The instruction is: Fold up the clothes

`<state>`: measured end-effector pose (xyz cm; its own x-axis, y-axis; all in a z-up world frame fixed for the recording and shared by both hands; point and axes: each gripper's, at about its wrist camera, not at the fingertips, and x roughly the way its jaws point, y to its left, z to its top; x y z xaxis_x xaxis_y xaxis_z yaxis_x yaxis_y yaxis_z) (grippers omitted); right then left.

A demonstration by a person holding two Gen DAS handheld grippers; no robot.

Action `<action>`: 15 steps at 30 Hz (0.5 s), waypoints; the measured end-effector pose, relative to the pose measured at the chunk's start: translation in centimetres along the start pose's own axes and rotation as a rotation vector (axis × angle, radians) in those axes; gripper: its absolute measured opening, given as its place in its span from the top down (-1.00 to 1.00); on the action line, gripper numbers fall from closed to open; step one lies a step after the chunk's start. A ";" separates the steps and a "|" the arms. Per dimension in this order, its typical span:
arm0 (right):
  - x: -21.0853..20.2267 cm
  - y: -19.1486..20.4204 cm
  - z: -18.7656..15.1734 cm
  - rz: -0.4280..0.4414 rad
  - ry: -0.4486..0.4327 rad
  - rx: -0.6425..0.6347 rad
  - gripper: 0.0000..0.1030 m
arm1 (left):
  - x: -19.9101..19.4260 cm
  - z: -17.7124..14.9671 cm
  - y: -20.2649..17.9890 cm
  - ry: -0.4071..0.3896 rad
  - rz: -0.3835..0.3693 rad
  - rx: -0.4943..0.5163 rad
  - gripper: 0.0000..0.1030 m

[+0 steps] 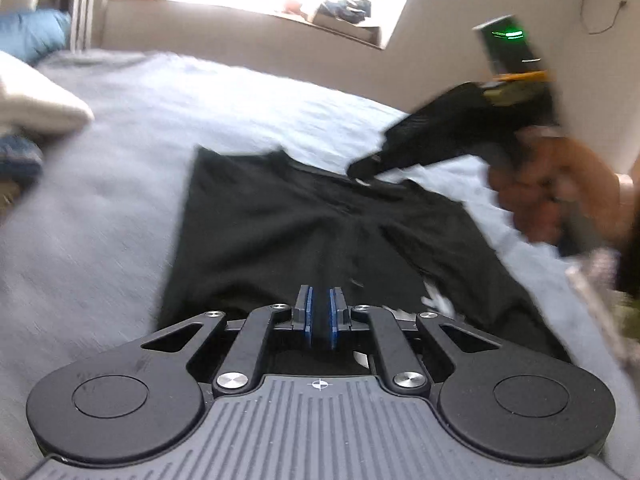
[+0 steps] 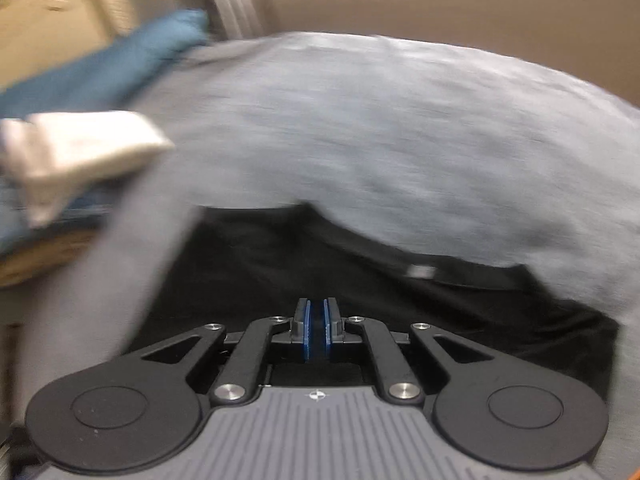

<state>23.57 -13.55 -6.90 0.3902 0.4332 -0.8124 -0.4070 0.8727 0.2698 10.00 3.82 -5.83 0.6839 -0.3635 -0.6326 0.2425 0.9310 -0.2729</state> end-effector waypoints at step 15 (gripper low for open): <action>4.6 2.2 -0.3 0.011 0.089 0.083 0.86 | -0.3 -2.2 2.3 0.139 -0.011 -0.112 0.85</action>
<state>24.19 -9.73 -10.21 0.3098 0.4241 -0.8510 -0.3393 0.8854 0.3177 8.80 6.00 -7.89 0.5779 -0.3820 -0.7212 0.1661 0.9202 -0.3544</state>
